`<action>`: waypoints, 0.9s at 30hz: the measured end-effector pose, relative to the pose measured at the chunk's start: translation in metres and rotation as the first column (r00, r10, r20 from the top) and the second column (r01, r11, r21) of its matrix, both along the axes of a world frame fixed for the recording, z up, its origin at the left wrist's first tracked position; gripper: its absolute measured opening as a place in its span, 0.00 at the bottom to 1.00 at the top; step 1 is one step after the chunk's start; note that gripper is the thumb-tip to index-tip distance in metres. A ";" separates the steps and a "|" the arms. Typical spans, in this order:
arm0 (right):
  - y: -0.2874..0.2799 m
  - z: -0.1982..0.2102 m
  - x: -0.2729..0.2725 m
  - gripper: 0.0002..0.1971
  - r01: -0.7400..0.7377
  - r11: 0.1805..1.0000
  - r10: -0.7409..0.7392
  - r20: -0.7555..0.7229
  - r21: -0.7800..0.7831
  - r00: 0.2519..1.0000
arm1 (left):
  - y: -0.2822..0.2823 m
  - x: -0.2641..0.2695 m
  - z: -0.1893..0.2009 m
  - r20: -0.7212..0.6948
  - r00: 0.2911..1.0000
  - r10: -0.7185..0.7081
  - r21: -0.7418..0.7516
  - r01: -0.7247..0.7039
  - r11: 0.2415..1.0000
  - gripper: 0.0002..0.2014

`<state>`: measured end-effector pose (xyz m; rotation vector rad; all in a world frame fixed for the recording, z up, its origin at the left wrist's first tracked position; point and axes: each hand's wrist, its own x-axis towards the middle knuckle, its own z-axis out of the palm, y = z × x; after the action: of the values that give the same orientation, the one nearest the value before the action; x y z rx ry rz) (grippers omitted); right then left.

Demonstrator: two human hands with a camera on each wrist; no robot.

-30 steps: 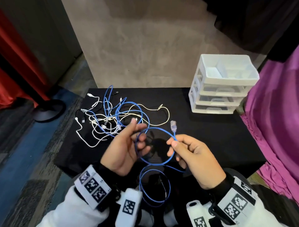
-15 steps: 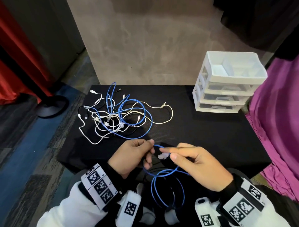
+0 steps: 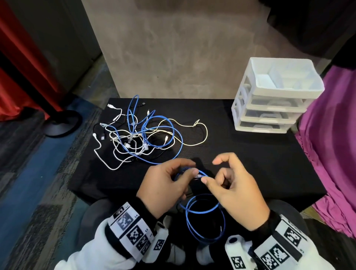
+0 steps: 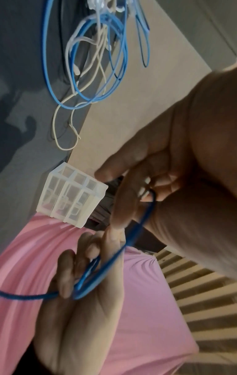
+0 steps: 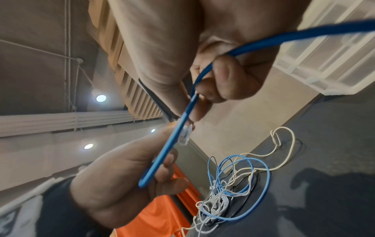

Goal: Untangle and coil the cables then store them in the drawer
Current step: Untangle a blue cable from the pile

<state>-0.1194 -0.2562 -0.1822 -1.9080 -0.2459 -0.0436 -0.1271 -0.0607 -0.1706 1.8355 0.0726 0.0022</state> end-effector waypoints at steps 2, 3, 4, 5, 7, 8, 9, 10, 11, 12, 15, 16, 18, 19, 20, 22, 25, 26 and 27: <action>-0.002 -0.001 0.003 0.11 0.036 0.999 -0.035 0.006 -0.039 0.999 | -0.001 -0.003 0.000 0.101 0.994 -0.032 0.062 0.026 0.998 0.04; -0.003 -0.001 0.005 0.08 0.045 0.995 -0.043 0.031 -0.088 0.999 | -0.002 -0.005 0.000 0.140 0.989 -0.047 0.093 0.034 0.995 0.05; -0.004 -0.001 0.006 0.05 0.048 0.989 -0.041 0.054 -0.137 0.998 | -0.003 -0.007 -0.001 0.166 0.985 -0.049 0.110 0.031 0.993 0.06; -0.005 -0.001 0.007 0.03 0.040 0.983 -0.027 0.074 -0.179 0.997 | -0.004 -0.008 -0.001 0.173 0.984 -0.037 0.099 0.020 0.995 0.07; -0.006 0.000 0.008 0.05 -0.012 0.977 0.036 0.112 -0.212 0.993 | -0.006 -0.009 -0.001 0.120 0.993 0.008 -0.021 -0.005 1.000 0.07; -0.006 0.001 0.008 0.07 -0.042 0.981 0.066 0.118 -0.190 0.991 | -0.005 -0.008 -0.001 0.058 0.998 0.017 -0.117 -0.010 0.993 0.08; -0.007 0.002 0.008 0.09 -0.065 0.986 0.083 0.114 -0.153 0.990 | -0.004 -0.006 -0.001 -0.022 1.000 0.003 -0.215 -0.008 0.977 0.12; -0.007 0.004 0.008 0.11 -0.078 0.992 0.088 0.099 -0.104 0.991 | -0.001 -0.004 -0.001 -0.110 0.993 -0.035 -0.299 0.000 0.954 0.16; -0.008 0.005 0.007 0.14 -0.080 0.995 0.083 0.075 -0.054 0.994 | 0.002 -0.003 0.000 -0.188 0.978 -0.087 -0.364 0.013 0.931 0.19; -0.007 0.008 0.007 0.15 -0.072 0.997 0.072 0.049 -0.005 0.996 | 0.006 -0.002 0.001 -0.243 0.960 -0.138 -0.412 0.027 0.911 0.19; -0.006 0.013 0.005 0.07 -0.061 0.976 0.076 -0.067 0.210 0.995 | 0.014 0.002 0.002 -0.316 0.923 -0.219 -0.418 0.072 0.905 0.11; -0.007 0.015 0.004 0.04 -0.063 0.948 0.108 -0.129 0.311 0.986 | 0.016 0.004 0.002 -0.321 0.920 -0.225 -0.400 0.084 0.913 0.09; -0.008 0.013 0.005 0.09 -0.042 0.899 0.149 -0.215 0.436 0.965 | 0.017 0.006 0.001 -0.320 0.923 -0.215 -0.425 0.063 0.903 0.08; -0.010 0.011 0.007 0.11 -0.022 0.892 0.145 -0.239 0.451 0.960 | 0.017 0.006 0.002 -0.318 0.926 -0.204 -0.475 0.031 0.879 0.08; -0.011 0.010 0.008 0.12 0.005 0.892 0.128 -0.263 0.452 0.956 | 0.017 0.006 0.003 -0.309 0.930 -0.199 -0.538 0.002 0.843 0.07; -0.015 0.004 0.012 0.11 0.075 0.904 0.066 -0.311 0.421 0.948 | 0.016 0.006 0.005 -0.286 0.938 -0.198 -0.636 -0.031 0.771 0.07; -0.023 -0.007 0.021 0.08 0.210 0.913 -0.080 -0.351 0.350 0.933 | 0.018 0.006 0.001 -0.272 0.936 -0.224 -0.685 -0.025 0.728 0.08; -0.026 -0.008 0.024 0.08 0.268 0.899 -0.138 -0.359 0.346 0.923 | 0.019 0.006 -0.001 -0.277 0.933 -0.231 -0.685 -0.023 0.728 0.09; -0.030 -0.008 0.028 0.08 0.325 0.878 -0.193 -0.361 0.351 0.912 | 0.020 0.006 -0.002 -0.288 0.929 -0.234 -0.680 -0.026 0.733 0.10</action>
<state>-0.0915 -0.2865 -0.1903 -1.4915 0.2317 0.0291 -0.1212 -0.0407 -0.1726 1.0753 0.1971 -0.3979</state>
